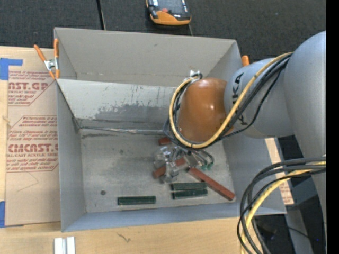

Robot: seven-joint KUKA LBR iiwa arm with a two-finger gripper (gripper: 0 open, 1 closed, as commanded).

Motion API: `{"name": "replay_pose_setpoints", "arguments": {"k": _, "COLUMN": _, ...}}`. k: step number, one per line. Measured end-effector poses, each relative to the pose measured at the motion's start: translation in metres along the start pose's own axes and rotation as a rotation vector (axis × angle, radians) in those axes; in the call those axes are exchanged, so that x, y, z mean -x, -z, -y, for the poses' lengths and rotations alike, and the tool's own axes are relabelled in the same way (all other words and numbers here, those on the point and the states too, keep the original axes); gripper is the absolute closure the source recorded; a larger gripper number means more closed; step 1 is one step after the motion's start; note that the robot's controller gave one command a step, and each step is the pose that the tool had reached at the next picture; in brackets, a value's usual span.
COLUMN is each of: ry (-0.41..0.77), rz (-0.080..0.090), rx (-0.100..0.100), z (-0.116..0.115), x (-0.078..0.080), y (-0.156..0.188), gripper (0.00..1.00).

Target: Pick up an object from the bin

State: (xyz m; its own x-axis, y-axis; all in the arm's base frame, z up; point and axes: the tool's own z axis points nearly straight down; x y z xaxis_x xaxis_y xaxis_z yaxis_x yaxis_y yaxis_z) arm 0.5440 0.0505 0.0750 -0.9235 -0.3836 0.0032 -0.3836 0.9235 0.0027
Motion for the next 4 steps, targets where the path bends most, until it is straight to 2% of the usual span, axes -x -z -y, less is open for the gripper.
{"name": "replay_pose_setpoints", "arguments": {"k": 1, "ry": 0.000, "rz": -0.007, "rx": 0.002, "z": -0.001, "x": -0.002, "y": 0.021, "gripper": 1.00}}
{"name": "replay_pose_setpoints", "arguments": {"k": 3, "ry": 0.000, "rz": 0.008, "rx": -0.004, "z": 0.000, "x": 0.002, "y": 0.055, "gripper": 1.00}}
{"name": "replay_pose_setpoints", "arguments": {"k": 4, "ry": 0.000, "rz": 0.003, "rx": -0.002, "z": -0.001, "x": 0.000, "y": 0.063, "gripper": 1.00}}
